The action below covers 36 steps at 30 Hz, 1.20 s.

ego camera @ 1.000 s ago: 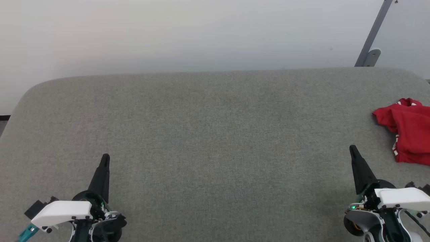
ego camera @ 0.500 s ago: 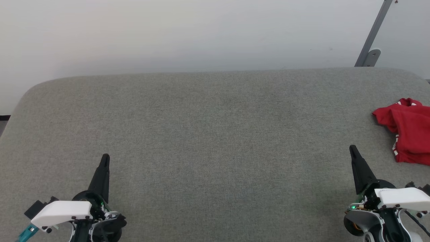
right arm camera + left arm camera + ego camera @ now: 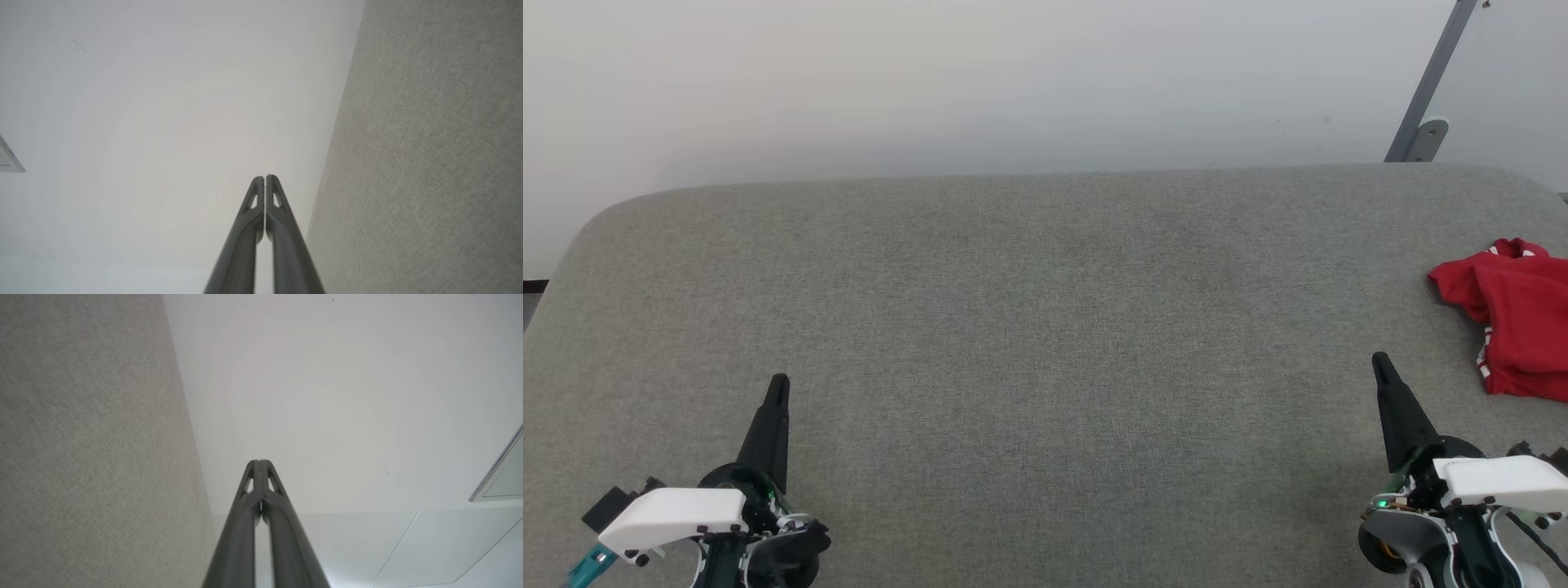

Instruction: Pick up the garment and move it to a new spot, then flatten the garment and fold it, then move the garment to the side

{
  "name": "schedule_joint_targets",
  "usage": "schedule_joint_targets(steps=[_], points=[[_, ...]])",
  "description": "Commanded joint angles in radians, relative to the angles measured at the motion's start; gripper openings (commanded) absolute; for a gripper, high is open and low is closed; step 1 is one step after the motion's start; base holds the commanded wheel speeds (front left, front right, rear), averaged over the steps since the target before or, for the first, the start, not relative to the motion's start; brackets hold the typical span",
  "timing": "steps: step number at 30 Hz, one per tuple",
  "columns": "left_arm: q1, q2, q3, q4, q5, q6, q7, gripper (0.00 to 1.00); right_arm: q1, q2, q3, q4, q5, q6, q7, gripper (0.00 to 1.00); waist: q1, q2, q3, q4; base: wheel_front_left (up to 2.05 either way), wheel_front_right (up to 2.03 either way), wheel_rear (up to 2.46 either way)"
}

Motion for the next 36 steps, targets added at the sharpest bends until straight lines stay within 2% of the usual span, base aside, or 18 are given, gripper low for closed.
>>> schedule_joint_targets(steps=[1, 36], points=[[-0.013, -0.001, 0.003, 0.000, 0.005, -0.005, 0.002, 0.00, -0.005, 0.002, 0.000, 0.003, 0.004, 0.000, 0.000, 0.00, 0.0000, 0.0000, 0.000, 0.000, 0.00, 0.00, 0.00], [-0.013, -0.001, 0.003, 0.000, 0.005, -0.005, 0.003, 0.00, -0.005, 0.002, 0.000, 0.003, 0.004, 0.000, 0.000, 0.00, 0.0000, 0.0000, 0.000, 0.000, 0.00, 0.00, 0.00]])
